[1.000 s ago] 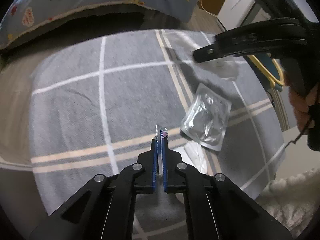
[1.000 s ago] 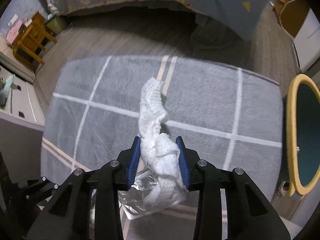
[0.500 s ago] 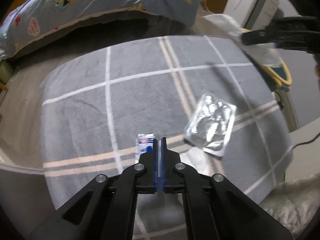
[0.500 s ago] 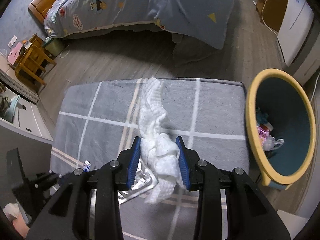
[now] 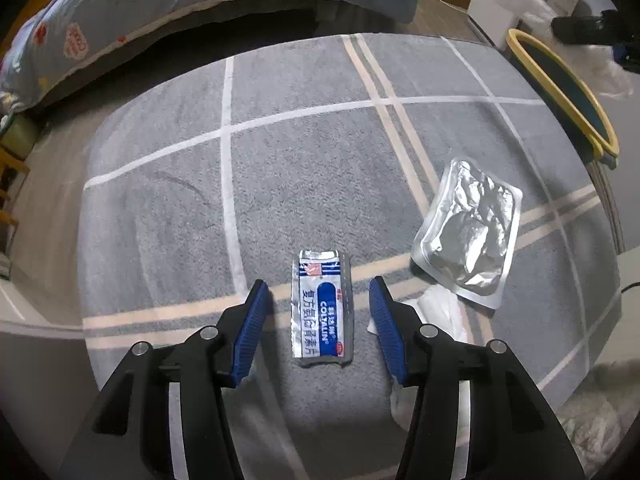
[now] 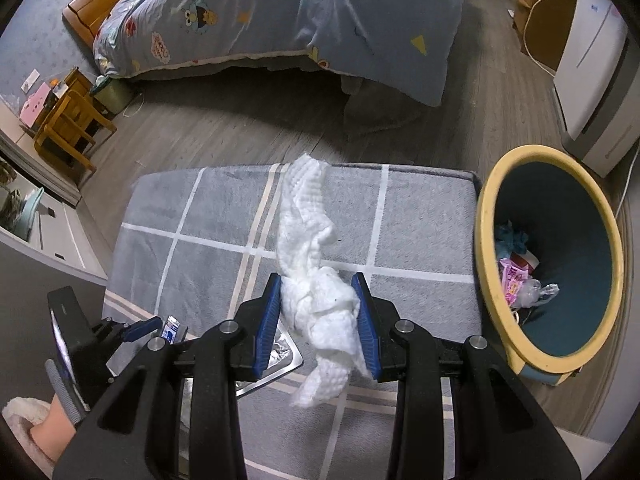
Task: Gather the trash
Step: 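Carry the white tissue and medicine box over the bin and open both grippers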
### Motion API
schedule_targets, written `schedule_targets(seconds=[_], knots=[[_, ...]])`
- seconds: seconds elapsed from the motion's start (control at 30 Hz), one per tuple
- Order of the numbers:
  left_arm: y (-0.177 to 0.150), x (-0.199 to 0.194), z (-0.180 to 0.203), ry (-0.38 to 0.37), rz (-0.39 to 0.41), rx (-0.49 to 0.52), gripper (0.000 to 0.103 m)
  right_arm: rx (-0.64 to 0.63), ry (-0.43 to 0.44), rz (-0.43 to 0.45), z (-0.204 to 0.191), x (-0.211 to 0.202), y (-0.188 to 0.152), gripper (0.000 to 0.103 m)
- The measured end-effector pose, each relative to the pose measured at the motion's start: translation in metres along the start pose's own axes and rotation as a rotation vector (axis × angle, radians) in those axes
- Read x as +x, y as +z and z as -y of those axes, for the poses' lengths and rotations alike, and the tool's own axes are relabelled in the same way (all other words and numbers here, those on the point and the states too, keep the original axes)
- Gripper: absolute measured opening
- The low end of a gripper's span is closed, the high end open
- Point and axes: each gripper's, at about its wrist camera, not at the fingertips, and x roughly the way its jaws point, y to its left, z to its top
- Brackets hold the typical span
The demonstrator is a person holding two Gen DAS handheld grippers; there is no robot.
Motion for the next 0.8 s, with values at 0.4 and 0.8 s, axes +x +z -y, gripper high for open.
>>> schedule_targets(seconds=[0.4,0.8], knots=[[0.045,-0.059,0.015,-0.065,0.176,-0.015,0.031,0.102,-0.038,0.131,0.062,-0.073,0.006,0.035],[0.115,-0.121,0.139,-0.189,0.331,0.185,0.031,0.261,-0.132,0.154,0.168,-0.085,-0.005,0.035]])
